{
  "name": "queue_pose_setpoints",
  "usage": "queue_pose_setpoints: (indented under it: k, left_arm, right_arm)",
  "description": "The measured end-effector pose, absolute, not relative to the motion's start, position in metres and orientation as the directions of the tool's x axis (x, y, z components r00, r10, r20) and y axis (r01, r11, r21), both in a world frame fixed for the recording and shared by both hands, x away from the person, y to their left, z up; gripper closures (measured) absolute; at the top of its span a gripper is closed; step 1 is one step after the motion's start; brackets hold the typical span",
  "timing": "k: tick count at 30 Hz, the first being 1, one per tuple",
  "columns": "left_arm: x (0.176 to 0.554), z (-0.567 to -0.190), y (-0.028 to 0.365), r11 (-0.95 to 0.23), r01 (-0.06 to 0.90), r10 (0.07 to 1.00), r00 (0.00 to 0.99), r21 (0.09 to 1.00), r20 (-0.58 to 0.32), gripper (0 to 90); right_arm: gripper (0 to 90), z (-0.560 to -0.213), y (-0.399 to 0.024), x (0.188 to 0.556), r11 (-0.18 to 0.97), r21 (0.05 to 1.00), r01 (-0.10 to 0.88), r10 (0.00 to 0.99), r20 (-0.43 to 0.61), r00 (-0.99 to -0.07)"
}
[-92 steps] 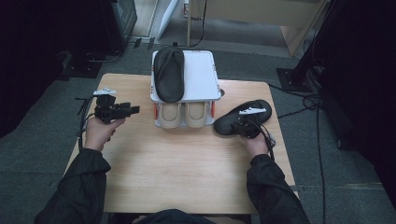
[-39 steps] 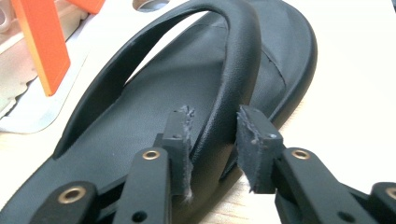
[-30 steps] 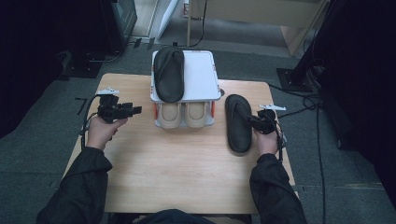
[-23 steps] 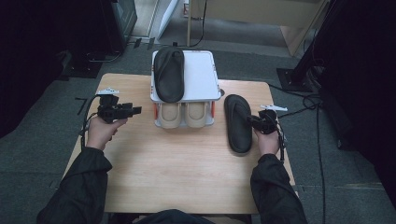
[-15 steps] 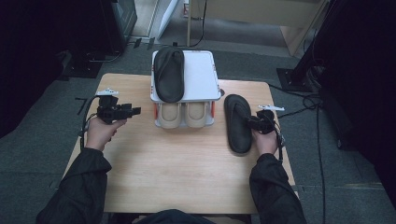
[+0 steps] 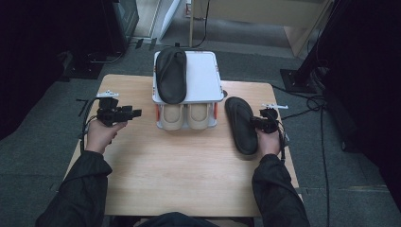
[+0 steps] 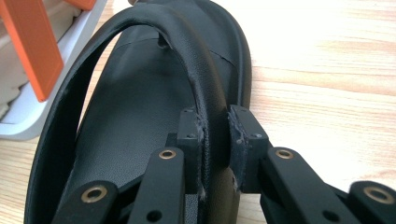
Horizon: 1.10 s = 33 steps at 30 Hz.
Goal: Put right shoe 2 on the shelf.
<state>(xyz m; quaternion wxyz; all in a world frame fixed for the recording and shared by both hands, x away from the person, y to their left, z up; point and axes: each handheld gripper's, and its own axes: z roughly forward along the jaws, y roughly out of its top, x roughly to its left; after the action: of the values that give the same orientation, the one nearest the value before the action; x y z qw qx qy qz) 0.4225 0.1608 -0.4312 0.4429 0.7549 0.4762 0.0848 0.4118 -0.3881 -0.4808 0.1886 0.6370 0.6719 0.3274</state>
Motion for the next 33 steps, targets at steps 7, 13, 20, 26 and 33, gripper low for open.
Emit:
queue_pose_setpoints:
  k: [7,13,20,26,33]
  left_arm:
    - [0.422,-0.431,0.161,-0.152,0.644,0.791,0.534,0.749,-0.299,44.0]
    - [0.422,-0.43,0.16,-0.148,0.645,0.79,0.533,0.75,-0.303,43.8]
    - [0.421,-0.43,0.159,-0.153,0.646,0.786,0.538,0.748,-0.305,43.4]
    - [0.421,-0.431,0.158,-0.164,0.646,0.781,0.547,0.746,-0.302,42.7]
    - [0.421,-0.433,0.156,-0.173,0.641,0.772,0.56,0.748,-0.301,42.0]
  right_arm:
    - [76.0,-0.472,-0.383,0.41,-0.021,0.679,0.734,0.978,0.166,-0.125]
    - [76.4,-0.456,-0.383,0.41,-0.016,0.694,0.72,0.98,0.154,-0.127]
    - [76.6,-0.437,-0.381,0.413,-0.003,0.687,0.727,0.982,0.14,-0.128]
    - [76.7,-0.413,-0.373,0.421,0.032,0.696,0.718,0.983,0.109,-0.15]
    - [76.6,-0.384,-0.369,0.432,0.046,0.701,0.712,0.986,0.083,-0.145]
